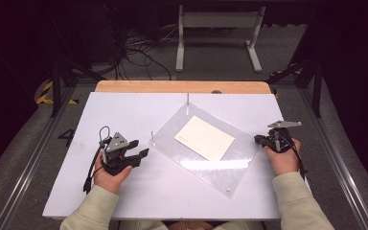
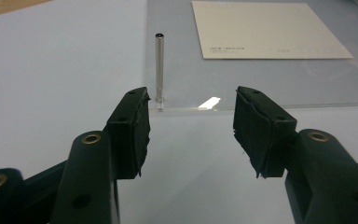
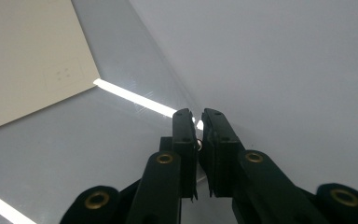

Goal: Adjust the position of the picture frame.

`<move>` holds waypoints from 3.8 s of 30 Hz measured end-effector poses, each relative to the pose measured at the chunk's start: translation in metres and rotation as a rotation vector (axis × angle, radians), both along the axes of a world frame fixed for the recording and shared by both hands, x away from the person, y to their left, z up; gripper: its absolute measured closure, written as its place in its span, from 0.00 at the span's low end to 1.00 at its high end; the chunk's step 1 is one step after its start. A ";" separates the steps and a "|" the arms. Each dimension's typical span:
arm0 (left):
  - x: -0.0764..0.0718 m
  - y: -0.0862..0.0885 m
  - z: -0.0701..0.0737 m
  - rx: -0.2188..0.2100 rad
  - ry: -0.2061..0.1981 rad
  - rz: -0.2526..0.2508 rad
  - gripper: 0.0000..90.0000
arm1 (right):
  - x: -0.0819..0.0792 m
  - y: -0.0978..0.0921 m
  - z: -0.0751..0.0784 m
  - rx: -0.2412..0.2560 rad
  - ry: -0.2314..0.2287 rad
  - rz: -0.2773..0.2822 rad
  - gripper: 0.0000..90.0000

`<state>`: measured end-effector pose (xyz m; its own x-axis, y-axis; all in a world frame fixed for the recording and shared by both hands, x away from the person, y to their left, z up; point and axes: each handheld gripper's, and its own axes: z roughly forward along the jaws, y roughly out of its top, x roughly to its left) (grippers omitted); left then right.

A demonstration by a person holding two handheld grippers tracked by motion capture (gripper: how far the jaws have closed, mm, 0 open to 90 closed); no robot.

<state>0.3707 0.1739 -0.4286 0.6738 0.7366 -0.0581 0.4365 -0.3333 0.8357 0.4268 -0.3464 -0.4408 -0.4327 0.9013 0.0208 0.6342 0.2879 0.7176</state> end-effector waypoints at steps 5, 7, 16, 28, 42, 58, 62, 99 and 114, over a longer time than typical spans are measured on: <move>0.000 -0.001 -0.001 0.007 0.001 -0.005 0.52 | -0.003 0.005 0.002 -0.047 0.007 0.021 0.93; 0.002 0.000 -0.002 0.011 0.004 -0.005 0.52 | -0.005 0.007 0.003 -0.051 0.015 0.032 0.93; 0.003 0.004 -0.002 -0.021 0.035 -0.005 0.53 | -0.038 0.027 0.003 -0.022 0.050 0.117 0.93; -0.041 -0.074 0.002 -0.034 0.118 -0.399 0.58 | -0.063 0.053 0.002 0.000 0.085 0.214 0.92; -0.065 -0.116 -0.017 0.141 0.223 -0.634 0.67 | -0.067 0.057 0.000 0.047 0.097 0.247 0.92; -0.069 -0.122 -0.020 0.211 0.194 -0.695 0.93 | -0.068 0.058 0.000 0.034 0.090 0.256 0.92; -0.066 -0.111 -0.018 0.214 0.235 -0.687 0.93 | -0.069 0.063 0.001 0.032 0.096 0.288 0.92; -0.023 0.024 -0.012 -0.008 0.278 -0.106 0.73 | -0.103 0.130 -0.003 0.038 0.127 0.584 0.92; 0.037 0.025 -0.031 0.063 0.269 0.244 1.00 | -0.107 0.126 -0.003 0.037 0.123 0.572 0.95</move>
<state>0.4073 0.1989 -0.4598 0.4444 0.8817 -0.1584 0.7107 -0.2393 0.6616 0.3194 -0.2203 -0.4436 -0.8429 0.5226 0.1280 0.4640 0.5855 0.6647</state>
